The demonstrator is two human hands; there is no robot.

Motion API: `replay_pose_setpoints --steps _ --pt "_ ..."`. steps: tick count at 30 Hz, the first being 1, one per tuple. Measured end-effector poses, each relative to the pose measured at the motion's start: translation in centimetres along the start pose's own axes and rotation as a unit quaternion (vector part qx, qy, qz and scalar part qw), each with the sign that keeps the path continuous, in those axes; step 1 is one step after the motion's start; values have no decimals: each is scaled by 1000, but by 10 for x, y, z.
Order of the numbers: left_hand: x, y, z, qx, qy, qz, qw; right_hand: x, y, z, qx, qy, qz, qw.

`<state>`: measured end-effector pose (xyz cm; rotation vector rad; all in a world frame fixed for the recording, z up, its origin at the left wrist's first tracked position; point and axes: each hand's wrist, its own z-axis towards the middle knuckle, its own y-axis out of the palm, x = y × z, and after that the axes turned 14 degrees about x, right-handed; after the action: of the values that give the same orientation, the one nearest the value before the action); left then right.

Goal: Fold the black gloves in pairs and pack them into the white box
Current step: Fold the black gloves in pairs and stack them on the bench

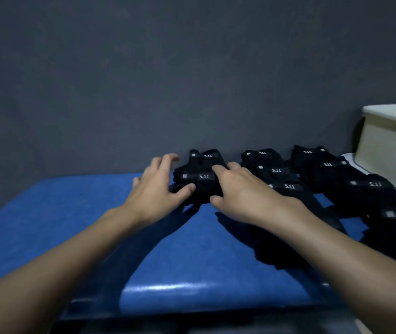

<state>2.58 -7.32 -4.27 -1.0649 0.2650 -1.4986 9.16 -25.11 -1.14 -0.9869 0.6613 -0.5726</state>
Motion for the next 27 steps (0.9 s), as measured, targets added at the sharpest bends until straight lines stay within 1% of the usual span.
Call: replay_pose_setpoints --steps 3,6,9,12,15,18,20,23,25,27 --pt "32 -16 -7 30 25 35 999 14 -28 -18 5 -31 3 1000" --pt "71 -24 -22 56 59 30 996 33 -52 -42 9 -54 2 998" --pt "111 -20 -43 40 83 -20 996 55 -74 -69 9 -58 -2 998" --pt "148 -11 -60 19 105 -76 991 79 -91 -90 35 -51 -9 998" --pt "174 2 -76 7 133 -96 986 98 -104 -102 37 -32 6 999" --pt "187 14 -85 -7 150 -112 982 109 -104 -104 37 -30 28 998" --pt "180 16 -84 7 121 -119 985 110 -99 -98 43 -42 44 997" --pt "149 8 -73 54 23 -103 993 100 -87 -80 29 -69 67 995" --pt "123 1 -69 63 -5 -62 996 86 -75 -68 -2 -95 73 993" --pt "105 -4 -69 59 -19 -43 997 71 -64 -57 -21 -117 74 990"
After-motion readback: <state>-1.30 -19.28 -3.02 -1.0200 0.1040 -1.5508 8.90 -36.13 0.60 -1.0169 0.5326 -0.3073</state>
